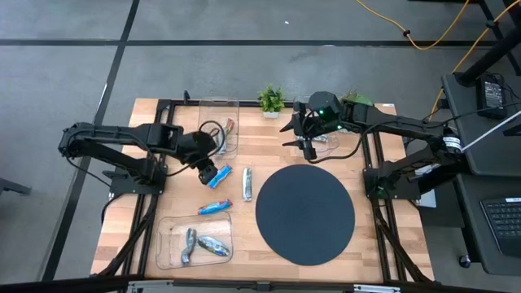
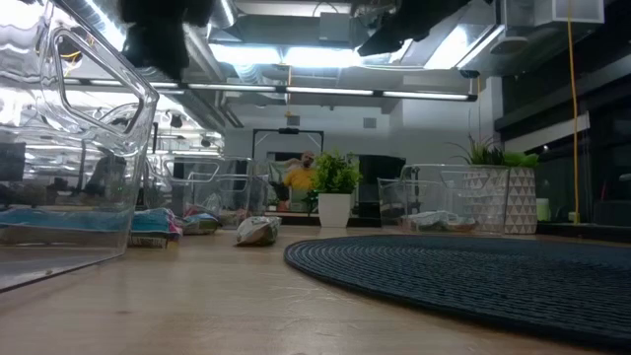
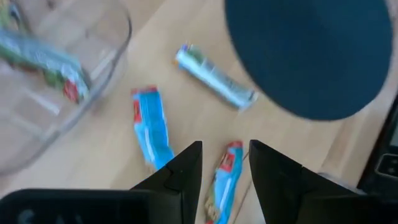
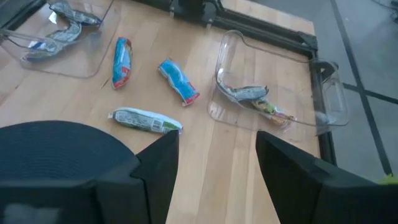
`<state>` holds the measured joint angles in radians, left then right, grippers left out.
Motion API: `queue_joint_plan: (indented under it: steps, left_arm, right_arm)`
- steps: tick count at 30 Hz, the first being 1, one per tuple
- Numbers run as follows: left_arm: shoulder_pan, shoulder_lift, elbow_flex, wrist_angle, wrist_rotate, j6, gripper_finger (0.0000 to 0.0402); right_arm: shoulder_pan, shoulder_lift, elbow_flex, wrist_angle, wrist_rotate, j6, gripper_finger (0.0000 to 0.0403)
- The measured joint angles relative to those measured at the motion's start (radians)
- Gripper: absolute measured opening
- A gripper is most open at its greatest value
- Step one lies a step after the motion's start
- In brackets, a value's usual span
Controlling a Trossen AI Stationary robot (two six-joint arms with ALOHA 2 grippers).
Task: Pick and place Granola Bars by type
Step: Put the red granola bar into the top left transparent bin
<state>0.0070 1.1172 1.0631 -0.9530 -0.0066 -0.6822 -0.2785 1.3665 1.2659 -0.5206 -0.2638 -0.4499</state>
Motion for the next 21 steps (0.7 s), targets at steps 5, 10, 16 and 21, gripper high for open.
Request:
queue_joint_plan:
  steps: [5, 10, 16, 21]
  left_arm:
    - [-0.027, 0.001, -0.104, 0.005, -0.001, -0.084, 0.0125]
    - [-0.023, 0.001, -0.209, 0.008, -0.002, -0.152, 0.0125]
    - [-0.023, 0.001, -0.34, 0.125, 0.064, -0.214, 0.013]
    - [-0.024, 0.001, -0.434, 0.346, 0.13, -0.209, 0.0147]
  right_arm:
    - [0.0, 0.009, 0.0, 0.0, 0.0, 0.0, 0.0216]
    - [0.0, 0.009, 0.0, 0.0, 0.0, 0.0, 0.0216]
    - [0.0, 0.009, 0.0, 0.0, 0.0, 0.003, 0.0216]
    - [0.0, 0.009, 0.0, 0.0, 0.0, 0.004, 0.0216]
